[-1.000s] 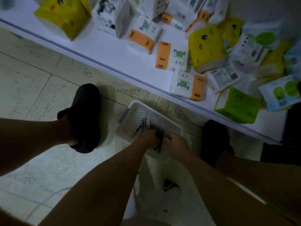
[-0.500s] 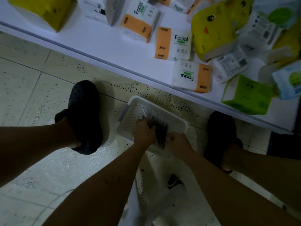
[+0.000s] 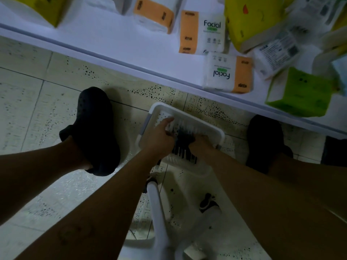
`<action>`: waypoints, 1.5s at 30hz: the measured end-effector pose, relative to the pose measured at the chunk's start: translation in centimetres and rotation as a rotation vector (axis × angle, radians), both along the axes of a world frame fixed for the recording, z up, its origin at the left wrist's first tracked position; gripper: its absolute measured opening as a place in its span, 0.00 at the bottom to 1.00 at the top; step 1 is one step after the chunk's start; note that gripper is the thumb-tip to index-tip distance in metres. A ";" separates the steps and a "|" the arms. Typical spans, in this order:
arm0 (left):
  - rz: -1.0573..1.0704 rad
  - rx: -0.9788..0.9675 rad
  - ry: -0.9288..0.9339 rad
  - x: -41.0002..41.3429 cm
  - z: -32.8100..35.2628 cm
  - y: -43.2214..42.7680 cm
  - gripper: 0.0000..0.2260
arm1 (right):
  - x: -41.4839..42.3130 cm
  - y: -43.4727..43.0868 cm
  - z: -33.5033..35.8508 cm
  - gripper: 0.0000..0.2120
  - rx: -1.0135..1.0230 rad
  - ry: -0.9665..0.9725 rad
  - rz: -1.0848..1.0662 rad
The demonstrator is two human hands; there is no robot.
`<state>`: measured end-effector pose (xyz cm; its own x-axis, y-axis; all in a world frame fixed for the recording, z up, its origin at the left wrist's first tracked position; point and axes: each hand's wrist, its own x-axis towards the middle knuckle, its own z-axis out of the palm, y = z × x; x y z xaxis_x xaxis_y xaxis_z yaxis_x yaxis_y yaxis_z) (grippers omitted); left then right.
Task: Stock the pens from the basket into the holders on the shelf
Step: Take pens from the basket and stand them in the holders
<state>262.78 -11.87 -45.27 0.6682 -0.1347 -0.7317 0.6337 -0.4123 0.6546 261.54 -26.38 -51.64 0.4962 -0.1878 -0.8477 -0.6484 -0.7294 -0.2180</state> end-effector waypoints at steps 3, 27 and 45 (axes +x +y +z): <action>-0.038 -0.011 0.046 -0.3 -0.3 -0.3 0.26 | 0.0 -0.3 -0.6 0.07 0.014 0.034 -0.018; 0.037 0.015 0.041 0.0 0.8 -0.2 0.11 | -2.3 0.2 2.6 0.06 0.013 -0.358 0.054; -0.067 -0.165 -0.440 -0.5 16.9 -4.4 0.14 | -2.5 -3.5 19.5 0.16 0.218 -0.946 -0.276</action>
<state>262.30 -16.22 -28.33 0.8958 -0.2786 -0.3463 0.2569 -0.3112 0.9150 259.05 -29.85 -32.19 0.9452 -0.2856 -0.1580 -0.2804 -0.4627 -0.8410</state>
